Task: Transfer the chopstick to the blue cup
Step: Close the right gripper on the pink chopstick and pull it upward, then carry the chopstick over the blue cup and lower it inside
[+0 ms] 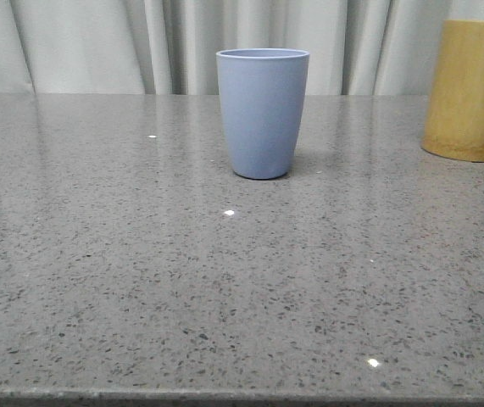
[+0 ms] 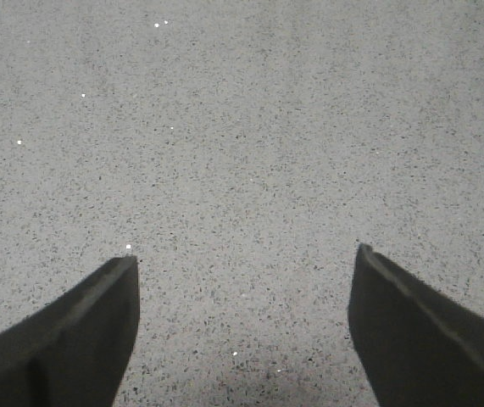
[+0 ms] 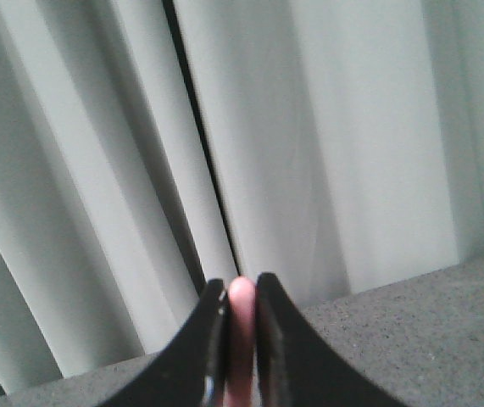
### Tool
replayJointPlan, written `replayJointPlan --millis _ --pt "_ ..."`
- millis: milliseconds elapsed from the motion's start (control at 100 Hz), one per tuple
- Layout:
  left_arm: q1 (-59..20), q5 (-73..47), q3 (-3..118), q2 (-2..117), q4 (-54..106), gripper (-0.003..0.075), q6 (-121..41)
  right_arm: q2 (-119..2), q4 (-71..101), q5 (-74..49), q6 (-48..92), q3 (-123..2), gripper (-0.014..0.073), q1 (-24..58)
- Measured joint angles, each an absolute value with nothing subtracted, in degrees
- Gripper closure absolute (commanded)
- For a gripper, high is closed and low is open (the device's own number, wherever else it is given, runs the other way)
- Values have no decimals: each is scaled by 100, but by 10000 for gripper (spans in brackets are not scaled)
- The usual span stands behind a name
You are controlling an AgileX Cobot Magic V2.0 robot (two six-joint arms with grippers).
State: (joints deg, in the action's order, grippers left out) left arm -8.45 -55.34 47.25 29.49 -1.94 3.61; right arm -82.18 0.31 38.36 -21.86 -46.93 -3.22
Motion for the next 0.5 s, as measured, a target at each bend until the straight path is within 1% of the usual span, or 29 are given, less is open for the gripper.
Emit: replayJointPlan --millis 40,340,500 --pt "-845 -5534 4725 2949 -194 218 361 -8218 41 3860 -2186 -4693 664 -322" --pt "-845 -5534 4725 2949 -194 218 361 -8218 40 4164 -2174 -4693 662 -322" --pt "-845 -5534 4725 2949 -194 218 361 -8124 40 4045 -2174 -4772 660 -322"
